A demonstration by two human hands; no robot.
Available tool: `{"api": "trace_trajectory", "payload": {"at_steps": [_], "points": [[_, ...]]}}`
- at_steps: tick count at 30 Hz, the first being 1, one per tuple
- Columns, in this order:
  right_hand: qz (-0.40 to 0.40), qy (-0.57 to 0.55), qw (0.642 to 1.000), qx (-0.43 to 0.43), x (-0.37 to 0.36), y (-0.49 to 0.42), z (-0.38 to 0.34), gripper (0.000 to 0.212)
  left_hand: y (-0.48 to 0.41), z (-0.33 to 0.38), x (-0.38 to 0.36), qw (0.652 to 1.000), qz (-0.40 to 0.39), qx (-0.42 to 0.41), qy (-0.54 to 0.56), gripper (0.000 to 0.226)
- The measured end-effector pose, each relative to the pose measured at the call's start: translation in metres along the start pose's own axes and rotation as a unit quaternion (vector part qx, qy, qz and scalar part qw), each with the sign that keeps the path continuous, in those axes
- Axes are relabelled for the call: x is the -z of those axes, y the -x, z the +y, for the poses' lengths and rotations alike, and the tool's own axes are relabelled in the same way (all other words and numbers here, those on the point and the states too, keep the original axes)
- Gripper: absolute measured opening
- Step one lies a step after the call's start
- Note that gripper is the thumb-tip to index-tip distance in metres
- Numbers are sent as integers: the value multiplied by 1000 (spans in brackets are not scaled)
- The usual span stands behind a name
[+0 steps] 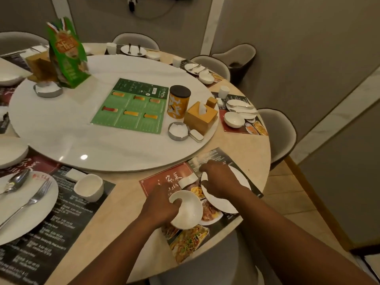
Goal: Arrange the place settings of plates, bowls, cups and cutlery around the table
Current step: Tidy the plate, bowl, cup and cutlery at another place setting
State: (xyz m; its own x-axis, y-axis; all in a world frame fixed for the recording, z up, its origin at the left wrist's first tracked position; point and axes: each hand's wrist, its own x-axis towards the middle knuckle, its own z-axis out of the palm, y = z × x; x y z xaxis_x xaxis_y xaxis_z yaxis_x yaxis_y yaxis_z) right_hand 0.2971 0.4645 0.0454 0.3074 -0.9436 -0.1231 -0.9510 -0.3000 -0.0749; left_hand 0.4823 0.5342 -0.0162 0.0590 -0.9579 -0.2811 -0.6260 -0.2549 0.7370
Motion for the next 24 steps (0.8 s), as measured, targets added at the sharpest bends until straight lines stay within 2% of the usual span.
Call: {"api": "trace_trajectory", "payload": {"at_steps": [5,10,20,24], "points": [[-81,55,991,94,-32,-62,6,52,-14,-3,-10,999,36,35,16,64],[-148,63,970,181,-60,-94,16,58,-12,0,-30,988,117,97,42,60],[-133,56,949,280,-77,-108,32,44,13,27,-62,957,243,157,38,58],[-127,32,948,289,-68,-117,41,45,20,34,-58,945,275,176,8,59]]}}
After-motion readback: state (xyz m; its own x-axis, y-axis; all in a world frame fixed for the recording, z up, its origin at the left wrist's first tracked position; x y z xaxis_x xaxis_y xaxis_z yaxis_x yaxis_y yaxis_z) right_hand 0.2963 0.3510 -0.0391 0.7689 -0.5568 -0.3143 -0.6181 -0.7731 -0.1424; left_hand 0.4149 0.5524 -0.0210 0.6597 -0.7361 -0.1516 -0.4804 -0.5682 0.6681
